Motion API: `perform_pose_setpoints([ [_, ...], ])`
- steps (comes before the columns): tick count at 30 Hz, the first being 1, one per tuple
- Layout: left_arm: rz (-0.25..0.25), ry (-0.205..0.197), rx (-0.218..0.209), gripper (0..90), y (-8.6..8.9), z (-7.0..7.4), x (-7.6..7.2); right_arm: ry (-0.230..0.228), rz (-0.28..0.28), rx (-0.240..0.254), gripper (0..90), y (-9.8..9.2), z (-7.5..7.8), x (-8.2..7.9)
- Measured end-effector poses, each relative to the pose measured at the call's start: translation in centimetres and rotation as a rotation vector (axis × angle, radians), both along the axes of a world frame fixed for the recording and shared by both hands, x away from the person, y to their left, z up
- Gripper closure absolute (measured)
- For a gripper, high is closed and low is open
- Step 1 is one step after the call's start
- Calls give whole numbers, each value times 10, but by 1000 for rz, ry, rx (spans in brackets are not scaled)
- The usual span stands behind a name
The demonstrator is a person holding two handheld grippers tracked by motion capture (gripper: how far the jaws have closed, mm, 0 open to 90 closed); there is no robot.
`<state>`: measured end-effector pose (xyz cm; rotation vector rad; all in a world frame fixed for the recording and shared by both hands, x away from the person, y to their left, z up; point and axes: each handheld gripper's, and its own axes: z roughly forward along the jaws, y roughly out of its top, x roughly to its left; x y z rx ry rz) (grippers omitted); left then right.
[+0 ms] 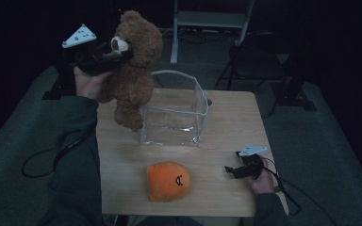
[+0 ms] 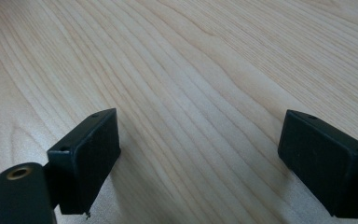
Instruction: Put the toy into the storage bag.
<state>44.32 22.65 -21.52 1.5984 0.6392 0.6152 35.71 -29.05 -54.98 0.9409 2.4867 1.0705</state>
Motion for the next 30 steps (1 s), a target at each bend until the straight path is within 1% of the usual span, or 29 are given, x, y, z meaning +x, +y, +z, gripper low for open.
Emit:
perform_pose_setpoints([
  [5, -2, 3, 11, 413, -7, 0, 4, 0, 0, 0, 119, 0, 0, 0],
  [13, 2, 10, 16, 413, -15, -2, 12, 1, 0, 0, 119, 0, 0, 0],
  [20, 4, 21, 9, 413, -19, -2, 17, 0, 0, 0, 119, 0, 0, 0],
  [23, 15, 22, 6, 413, -20, -1, 19, 0, 0, 0, 119, 0, 0, 0],
  [28, 33, 30, -16, 413, -21, 1, 23, 0, 0, 0, 119, 0, 0, 0],
  [30, 39, 35, -16, 413, -22, 1, 25, 0, 0, 0, 119, 0, 0, 0],
])
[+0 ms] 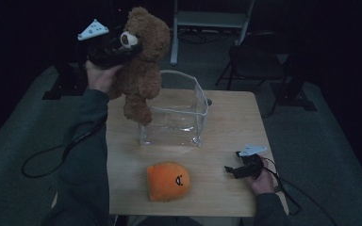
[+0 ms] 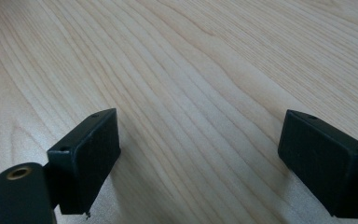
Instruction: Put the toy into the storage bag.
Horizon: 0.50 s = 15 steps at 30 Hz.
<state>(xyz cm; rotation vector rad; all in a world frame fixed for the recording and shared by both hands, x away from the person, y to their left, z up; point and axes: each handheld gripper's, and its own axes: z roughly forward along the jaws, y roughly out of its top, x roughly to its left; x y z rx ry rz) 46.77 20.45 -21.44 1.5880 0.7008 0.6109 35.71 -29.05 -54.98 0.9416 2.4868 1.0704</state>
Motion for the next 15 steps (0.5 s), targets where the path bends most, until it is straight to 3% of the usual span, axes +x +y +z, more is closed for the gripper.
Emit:
perform_pose_setpoints([
  [15, 41, 2, -6, 414, -17, 8, 9, 1, 0, 0, 119, 0, 0, 0],
])
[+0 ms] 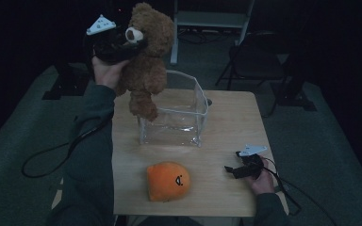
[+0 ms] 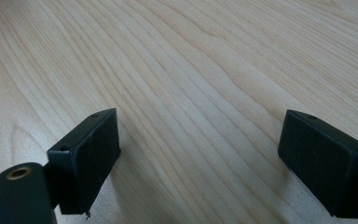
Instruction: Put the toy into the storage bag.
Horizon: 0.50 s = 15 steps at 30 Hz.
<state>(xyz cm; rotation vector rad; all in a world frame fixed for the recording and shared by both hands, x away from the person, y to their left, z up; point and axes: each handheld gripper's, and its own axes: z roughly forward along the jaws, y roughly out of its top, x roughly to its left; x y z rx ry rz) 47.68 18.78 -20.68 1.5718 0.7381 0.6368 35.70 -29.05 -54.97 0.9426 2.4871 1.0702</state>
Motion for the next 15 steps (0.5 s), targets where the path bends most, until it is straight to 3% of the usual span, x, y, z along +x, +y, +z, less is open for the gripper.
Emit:
perform_pose_setpoints([
  [15, 48, -14, 6, 413, -17, 5, 8, 0, -1, 0, 119, 0, 0, 0],
])
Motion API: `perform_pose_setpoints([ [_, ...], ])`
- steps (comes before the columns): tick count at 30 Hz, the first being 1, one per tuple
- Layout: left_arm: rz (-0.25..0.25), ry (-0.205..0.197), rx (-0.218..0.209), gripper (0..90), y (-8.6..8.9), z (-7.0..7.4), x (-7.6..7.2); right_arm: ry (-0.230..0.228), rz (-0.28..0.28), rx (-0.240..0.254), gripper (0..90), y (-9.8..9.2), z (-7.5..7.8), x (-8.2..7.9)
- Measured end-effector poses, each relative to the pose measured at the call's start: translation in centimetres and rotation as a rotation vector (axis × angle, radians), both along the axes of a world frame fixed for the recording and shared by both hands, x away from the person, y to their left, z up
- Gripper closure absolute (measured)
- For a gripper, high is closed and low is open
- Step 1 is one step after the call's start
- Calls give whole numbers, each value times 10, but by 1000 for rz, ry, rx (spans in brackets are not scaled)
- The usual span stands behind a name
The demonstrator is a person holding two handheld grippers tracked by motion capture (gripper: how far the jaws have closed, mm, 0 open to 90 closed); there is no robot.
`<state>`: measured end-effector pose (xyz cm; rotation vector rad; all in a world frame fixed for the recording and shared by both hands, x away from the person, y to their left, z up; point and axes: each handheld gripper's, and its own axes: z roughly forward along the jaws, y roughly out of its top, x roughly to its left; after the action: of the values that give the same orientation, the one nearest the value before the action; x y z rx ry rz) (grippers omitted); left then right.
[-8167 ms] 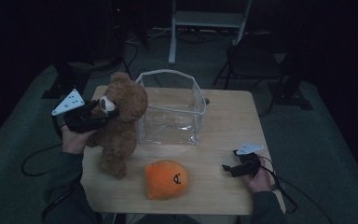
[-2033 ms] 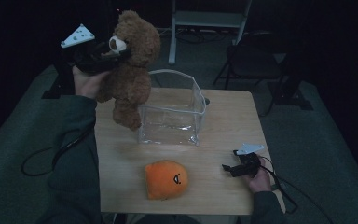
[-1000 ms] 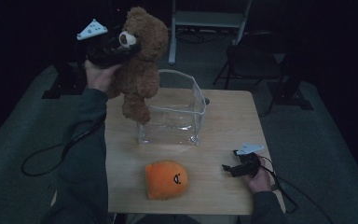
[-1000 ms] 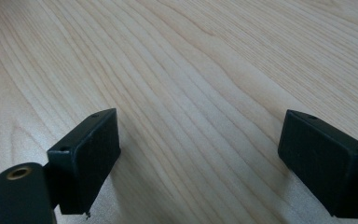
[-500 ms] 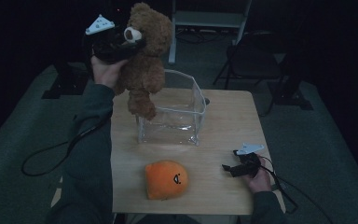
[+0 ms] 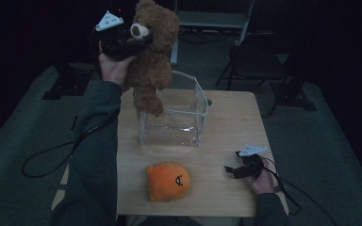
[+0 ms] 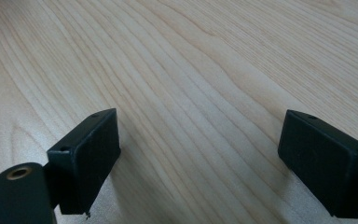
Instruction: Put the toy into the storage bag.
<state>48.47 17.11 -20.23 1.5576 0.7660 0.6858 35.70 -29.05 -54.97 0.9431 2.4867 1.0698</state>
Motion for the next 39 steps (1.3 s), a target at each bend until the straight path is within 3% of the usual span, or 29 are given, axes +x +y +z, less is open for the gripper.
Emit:
perform_pose_setpoints([
  [14, 128, -49, -44, 414, -10, -4, 0, 1, 1, 0, 119, 0, 0, 0],
  [24, 188, -52, -41, 414, -23, -14, 7, 0, 1, -1, 119, 0, 0, 0],
  [28, 206, -66, -19, 414, -33, -17, 8, 0, 2, -1, 119, 0, 0, 0],
  [31, 194, -73, 7, 414, -41, -20, 9, -2, 3, -2, 119, 0, 0, 0],
  [39, 80, -76, 35, 412, -55, -23, 8, -2, 5, -2, 119, 0, 0, 0],
])
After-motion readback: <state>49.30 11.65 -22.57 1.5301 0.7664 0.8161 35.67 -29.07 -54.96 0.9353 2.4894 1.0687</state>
